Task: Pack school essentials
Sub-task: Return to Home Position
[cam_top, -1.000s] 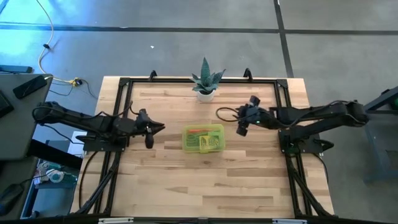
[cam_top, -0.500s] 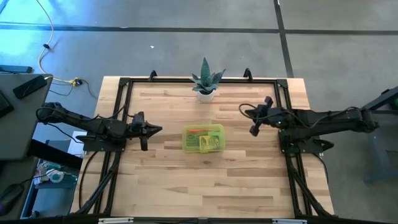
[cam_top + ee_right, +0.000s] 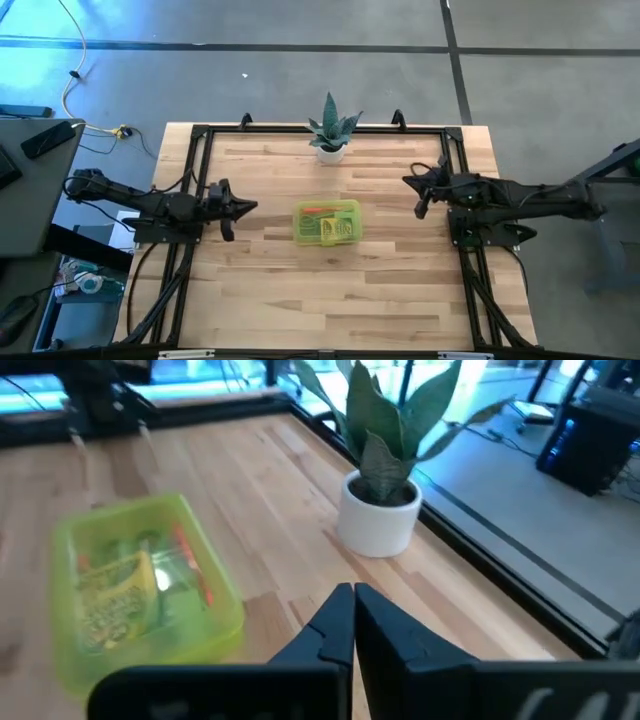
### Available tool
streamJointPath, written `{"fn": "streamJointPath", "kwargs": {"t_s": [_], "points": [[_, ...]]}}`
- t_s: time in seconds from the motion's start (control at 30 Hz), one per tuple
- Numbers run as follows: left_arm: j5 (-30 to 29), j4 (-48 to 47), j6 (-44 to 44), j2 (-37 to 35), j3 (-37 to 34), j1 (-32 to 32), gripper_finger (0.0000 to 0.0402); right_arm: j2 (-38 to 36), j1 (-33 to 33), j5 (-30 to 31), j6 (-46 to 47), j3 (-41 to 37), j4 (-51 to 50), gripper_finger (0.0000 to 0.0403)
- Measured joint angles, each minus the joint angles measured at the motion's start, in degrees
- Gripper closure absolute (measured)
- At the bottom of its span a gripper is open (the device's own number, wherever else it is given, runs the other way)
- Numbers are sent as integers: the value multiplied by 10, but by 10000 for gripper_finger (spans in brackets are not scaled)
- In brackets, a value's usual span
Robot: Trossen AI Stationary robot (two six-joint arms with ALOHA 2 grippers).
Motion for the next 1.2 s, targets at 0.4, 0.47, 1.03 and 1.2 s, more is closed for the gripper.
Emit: {"fn": "streamJointPath", "kwargs": {"t_s": [0.4, 0.47, 1.03, 1.2], "points": [[-1, -21, 47, -77, 1, 0, 401, -165, 0, -22, -21, -11, -14, 402], [-2, -44, 53, -89, 1, 0, 401, -185, 0, -22, -13, -11, -32, 403], [73, -56, 118, -94, 1, 1, 401, -270, 0, -98, 25, -141, 33, 403], [150, -67, 119, -94, 1, 1, 401, -269, 0, -147, 25, -157, 45, 403]]}}
